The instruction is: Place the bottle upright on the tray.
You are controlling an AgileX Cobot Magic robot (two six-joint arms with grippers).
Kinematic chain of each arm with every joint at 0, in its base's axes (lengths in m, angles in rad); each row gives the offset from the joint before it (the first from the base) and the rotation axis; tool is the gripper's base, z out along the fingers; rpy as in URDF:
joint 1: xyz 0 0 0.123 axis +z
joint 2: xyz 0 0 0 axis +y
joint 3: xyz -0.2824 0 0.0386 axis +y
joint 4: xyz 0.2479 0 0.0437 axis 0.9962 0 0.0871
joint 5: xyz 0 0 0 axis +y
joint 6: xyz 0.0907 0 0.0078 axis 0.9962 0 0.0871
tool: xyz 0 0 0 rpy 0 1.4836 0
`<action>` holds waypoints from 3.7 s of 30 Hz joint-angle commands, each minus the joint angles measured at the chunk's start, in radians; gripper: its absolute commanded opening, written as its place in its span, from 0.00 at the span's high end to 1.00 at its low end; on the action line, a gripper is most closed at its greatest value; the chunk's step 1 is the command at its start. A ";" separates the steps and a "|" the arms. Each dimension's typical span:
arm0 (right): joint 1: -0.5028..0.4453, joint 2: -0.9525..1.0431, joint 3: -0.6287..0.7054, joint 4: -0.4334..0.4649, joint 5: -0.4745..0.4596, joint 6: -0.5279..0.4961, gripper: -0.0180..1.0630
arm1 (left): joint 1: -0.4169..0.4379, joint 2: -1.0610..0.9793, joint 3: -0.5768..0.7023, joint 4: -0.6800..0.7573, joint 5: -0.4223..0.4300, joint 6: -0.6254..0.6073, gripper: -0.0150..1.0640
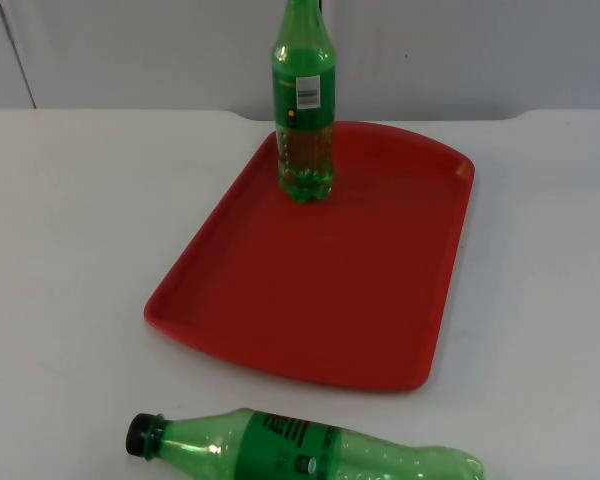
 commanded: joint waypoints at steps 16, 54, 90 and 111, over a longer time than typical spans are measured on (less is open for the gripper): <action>-0.005 -0.002 0.000 -0.005 -0.012 -0.004 0.01 | 0.002 -0.003 0.004 -0.008 0.003 0.004 0.01; -0.003 0.990 -0.481 0.071 -0.105 -0.096 0.01 | 0.002 -0.003 0.004 -0.008 0.003 0.004 0.01; 0.553 1.579 -0.686 0.099 -0.152 -0.296 0.01 | 0.002 -0.003 0.004 -0.008 0.003 0.004 0.01; 0.870 1.827 -0.864 0.126 -0.086 -0.523 0.01 | 0.002 -0.003 0.004 -0.006 0.003 0.004 0.01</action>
